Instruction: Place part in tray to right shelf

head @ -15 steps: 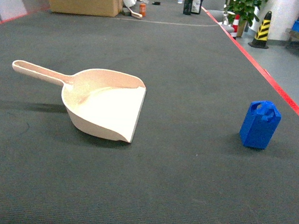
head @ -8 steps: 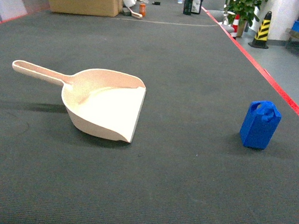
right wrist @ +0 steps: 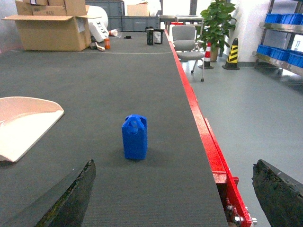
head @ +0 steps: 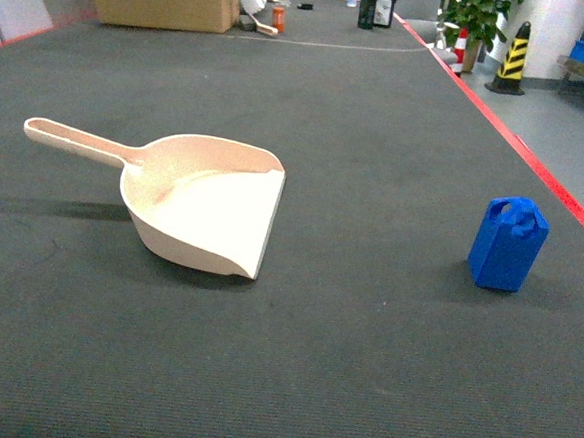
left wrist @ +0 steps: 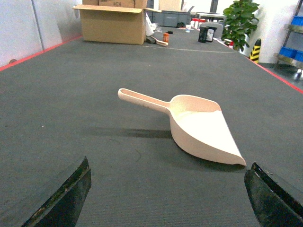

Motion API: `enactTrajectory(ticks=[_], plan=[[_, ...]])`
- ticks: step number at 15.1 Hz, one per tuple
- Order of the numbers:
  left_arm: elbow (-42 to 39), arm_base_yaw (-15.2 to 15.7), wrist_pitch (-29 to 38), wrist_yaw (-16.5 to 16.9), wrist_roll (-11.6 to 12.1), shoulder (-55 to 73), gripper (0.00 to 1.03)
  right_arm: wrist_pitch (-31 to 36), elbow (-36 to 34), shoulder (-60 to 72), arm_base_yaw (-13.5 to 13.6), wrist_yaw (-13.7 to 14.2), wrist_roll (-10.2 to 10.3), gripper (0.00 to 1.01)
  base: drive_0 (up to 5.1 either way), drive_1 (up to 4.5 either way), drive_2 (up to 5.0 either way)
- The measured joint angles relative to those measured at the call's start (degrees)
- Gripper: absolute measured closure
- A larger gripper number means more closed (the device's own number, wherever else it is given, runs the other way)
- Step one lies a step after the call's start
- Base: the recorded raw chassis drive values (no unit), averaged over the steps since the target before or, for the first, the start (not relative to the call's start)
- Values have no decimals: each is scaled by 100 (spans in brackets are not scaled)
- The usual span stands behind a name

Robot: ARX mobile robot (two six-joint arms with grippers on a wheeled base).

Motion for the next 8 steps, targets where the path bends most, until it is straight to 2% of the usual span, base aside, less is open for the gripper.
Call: enactTrajectory(ticks=[8], plan=[[0, 0, 0, -2, 0, 0, 5, 0, 0, 0, 0, 0, 0, 3, 0, 0, 0]])
